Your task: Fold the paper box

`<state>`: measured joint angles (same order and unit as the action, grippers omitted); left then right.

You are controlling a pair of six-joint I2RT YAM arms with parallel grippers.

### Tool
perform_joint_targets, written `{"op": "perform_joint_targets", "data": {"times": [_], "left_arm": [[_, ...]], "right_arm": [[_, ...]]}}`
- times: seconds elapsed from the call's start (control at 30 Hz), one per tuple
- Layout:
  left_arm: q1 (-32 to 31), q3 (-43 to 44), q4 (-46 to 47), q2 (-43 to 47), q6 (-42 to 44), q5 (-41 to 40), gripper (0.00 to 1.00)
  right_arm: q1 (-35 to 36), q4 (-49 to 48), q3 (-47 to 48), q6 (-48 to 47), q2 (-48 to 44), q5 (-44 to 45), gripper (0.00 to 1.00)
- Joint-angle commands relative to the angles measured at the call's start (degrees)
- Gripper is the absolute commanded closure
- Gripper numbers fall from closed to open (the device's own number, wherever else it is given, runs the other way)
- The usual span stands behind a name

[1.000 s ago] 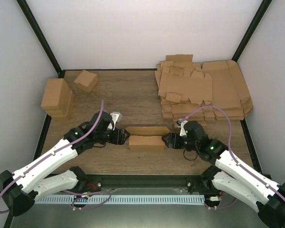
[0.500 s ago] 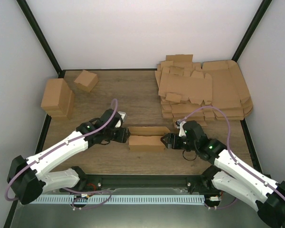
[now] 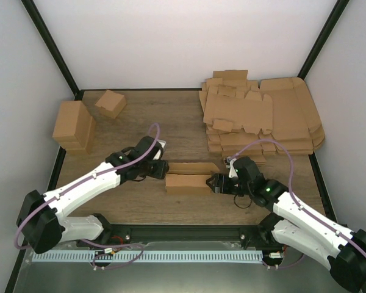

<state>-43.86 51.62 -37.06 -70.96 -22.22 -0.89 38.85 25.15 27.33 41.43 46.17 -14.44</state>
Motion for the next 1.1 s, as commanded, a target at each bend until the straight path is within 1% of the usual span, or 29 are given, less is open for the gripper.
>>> {"op": "perform_joint_targets", "data": {"times": [0.0,0.1,0.17,0.23,0.27,0.3,0.37,0.47,0.57,0.6,0.67,0.73,0.83,0.97,1.07], "left_arm": [[-0.1,3.1,-0.8,-0.4,0.9,-1.1,0.47],[-0.1,4.0,-3.0,2.2,0.3,0.2,0.43],[-0.1,4.2,-4.9,4.4,-1.3,1.8,0.43],[-0.1,3.7,-6.0,6.7,-3.4,5.7,0.45],[-0.1,2.6,-5.2,8.0,-4.9,8.4,0.47],[-0.1,1.2,-3.9,9.2,-6.4,13.1,0.49],[-0.3,-2.6,0.0,11.0,-10.2,20.0,0.55],[-1.5,-7.4,5.7,12.9,-15.5,25.3,0.58],[-4.0,-10.5,10.3,14.7,-18.3,25.5,0.62],[-4.5,-11.5,11.8,15.1,-19.5,25.5,0.64],[-5.4,-13.8,14.9,15.7,-21.9,25.6,0.67],[-6.7,-16.1,18.7,16.0,-24.0,25.5,0.68],[-8.5,-18.8,23.2,16.3,-26.8,23.3,0.68],[-9.6,-23.6,30.3,16.3,-30.4,21.5,0.68],[-10.1,-25.5,34.2,15.4,-31.9,19.7,0.68]], "right_arm": [[0.7,0.8,1.5,0.8,-0.9,1.4,0.31],[0.6,3.7,3.8,0.3,-2.2,3.0,0.31],[0.6,6.4,6.2,-0.3,-2.7,3.9,0.31],[0.6,9.4,9.4,-1.4,-2.6,4.3,0.31],[0.6,10.7,11.0,-2.1,-2.5,4.5,0.31],[0.7,12.2,12.7,-3.0,-2.1,4.7,0.31],[0.6,13.1,15.9,-6.3,-1.3,4.5,0.32],[0.6,12.2,19.7,-14.7,0.8,2.4,0.34],[0.6,9.5,22.1,-23.4,3.8,-0.2,0.34],[0.6,8.1,22.5,-24.7,5.0,-0.8,0.34],[0.6,5.3,23.7,-30.4,8.2,-5.1,0.35],[0.6,4.4,25.7,-33.5,11.9,-7.1,0.35],[0.7,3.5,28.0,-37.2,16.5,-8.1,0.35],[0.7,2.0,29.8,-44.5,21.1,-9.9,0.37],[0.7,2.2,31.3,-49.7,24.7,-9.1,0.39]]}}
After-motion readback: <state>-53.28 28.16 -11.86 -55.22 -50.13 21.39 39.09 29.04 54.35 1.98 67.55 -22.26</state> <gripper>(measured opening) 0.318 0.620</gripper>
